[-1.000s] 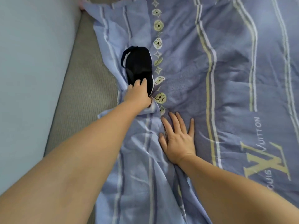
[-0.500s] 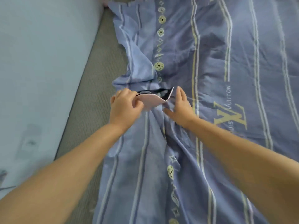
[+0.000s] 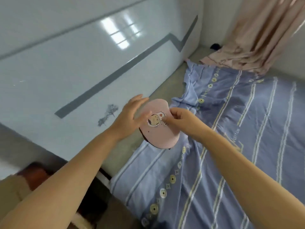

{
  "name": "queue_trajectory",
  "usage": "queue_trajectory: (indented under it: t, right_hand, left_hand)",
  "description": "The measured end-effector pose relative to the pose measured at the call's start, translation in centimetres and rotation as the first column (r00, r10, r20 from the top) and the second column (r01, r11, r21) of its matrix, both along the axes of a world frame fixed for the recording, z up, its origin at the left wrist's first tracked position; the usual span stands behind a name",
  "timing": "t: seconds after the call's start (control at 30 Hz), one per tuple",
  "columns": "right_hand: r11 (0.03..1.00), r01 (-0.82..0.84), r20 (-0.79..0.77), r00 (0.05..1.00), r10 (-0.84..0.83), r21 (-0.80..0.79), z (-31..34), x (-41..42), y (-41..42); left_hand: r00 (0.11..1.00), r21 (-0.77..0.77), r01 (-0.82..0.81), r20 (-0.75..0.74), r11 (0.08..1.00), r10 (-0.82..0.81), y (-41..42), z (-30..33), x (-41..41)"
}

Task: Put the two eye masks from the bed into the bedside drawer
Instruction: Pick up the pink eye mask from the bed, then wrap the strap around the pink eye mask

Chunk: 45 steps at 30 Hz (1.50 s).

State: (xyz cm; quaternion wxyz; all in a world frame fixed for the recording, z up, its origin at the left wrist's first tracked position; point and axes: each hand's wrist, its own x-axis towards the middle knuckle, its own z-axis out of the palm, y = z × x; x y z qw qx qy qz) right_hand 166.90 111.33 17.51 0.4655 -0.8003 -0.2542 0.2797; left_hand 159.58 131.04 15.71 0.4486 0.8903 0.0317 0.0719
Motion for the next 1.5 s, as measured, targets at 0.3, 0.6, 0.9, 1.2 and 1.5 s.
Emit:
queue_trajectory:
  t: [0.3, 0.6, 0.9, 1.2, 1.5]
  right_hand:
    - [0.957, -0.281, 0.176, 0.948, 0.265, 0.074, 5.2, -15.9, 7.6]
    - [0.86, -0.352, -0.255, 0.851, 0.458, 0.369, 4.8, -35.9, 10.2]
    - [0.818, -0.238, -0.33, 0.828, 0.453, 0.524, 5.2, -44.1, 9.9]
    - [0.842, -0.324, 0.194, 0.945, 0.264, 0.432, 6.6, -44.1, 8.5]
    - [0.935, -0.145, -0.312, 0.916, 0.251, 0.324, 5.4, -41.1, 6.6]
  left_hand:
    - [0.965, -0.091, -0.261, -0.008, 0.961, 0.261, 1.7, 5.4, -22.6]
    - [0.924, -0.9, -0.229, -0.08, 0.372, 0.375, 0.1, 4.7, -45.5]
    - [0.87, -0.575, -0.47, -0.177, 0.67, 0.46, -3.9, 5.7, -55.4]
    - [0.971, -0.945, -0.216, -0.182, 0.245, 0.155, -8.2, 6.8, -54.8]
    - [0.63, 0.377, -0.724, 0.02, 0.578, 0.776, -8.0, 4.2, -50.0]
